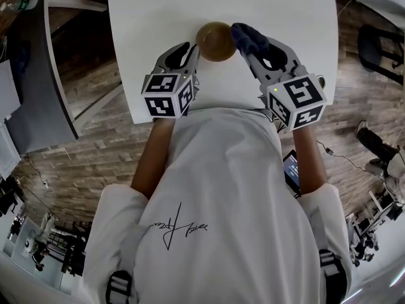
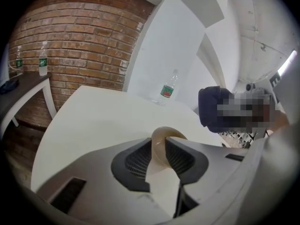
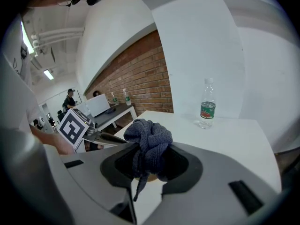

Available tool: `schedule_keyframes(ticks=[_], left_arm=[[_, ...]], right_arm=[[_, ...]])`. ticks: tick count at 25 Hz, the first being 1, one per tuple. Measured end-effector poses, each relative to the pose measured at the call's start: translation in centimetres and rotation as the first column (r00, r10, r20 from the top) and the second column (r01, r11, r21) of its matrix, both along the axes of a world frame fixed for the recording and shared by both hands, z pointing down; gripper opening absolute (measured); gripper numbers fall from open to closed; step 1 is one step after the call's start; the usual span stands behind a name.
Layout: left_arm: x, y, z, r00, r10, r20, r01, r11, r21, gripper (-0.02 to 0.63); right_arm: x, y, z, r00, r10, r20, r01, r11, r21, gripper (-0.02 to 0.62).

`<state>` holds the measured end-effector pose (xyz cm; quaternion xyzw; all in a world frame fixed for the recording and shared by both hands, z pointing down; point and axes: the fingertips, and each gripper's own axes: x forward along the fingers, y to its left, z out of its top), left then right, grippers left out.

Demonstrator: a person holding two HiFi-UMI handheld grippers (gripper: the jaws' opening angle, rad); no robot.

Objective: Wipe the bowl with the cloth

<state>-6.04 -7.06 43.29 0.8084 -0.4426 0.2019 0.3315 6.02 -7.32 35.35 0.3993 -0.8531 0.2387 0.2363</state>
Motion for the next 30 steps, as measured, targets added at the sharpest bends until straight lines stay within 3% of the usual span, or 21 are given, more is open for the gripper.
schedule_keyframes(ticks=[15,20,30], left_arm=[[1.1,-0.9,3.3,1.000,0.011,-0.014,-0.012,0.998,-0.068,0.110],[0.7,-1.0,4.1,0.997,0.041,0.058,-0.038,0.998,-0.049,0.110],[1.4,-1.3,5.0,0.999,0.041,0.027,-0.039,0.997,-0.072,0.110]], right_arm=[[-1.7,-0.8,2.9,0.999,-0.037,0.015,0.038,0.998,-0.050,0.104],[-2.9,-0.8,3.5,0.998,-0.064,0.019,0.065,0.996,-0.057,0.104],[-4.6,-1.3,4.9,0.992,-0.123,0.014,0.124,0.989,-0.082,0.104]])
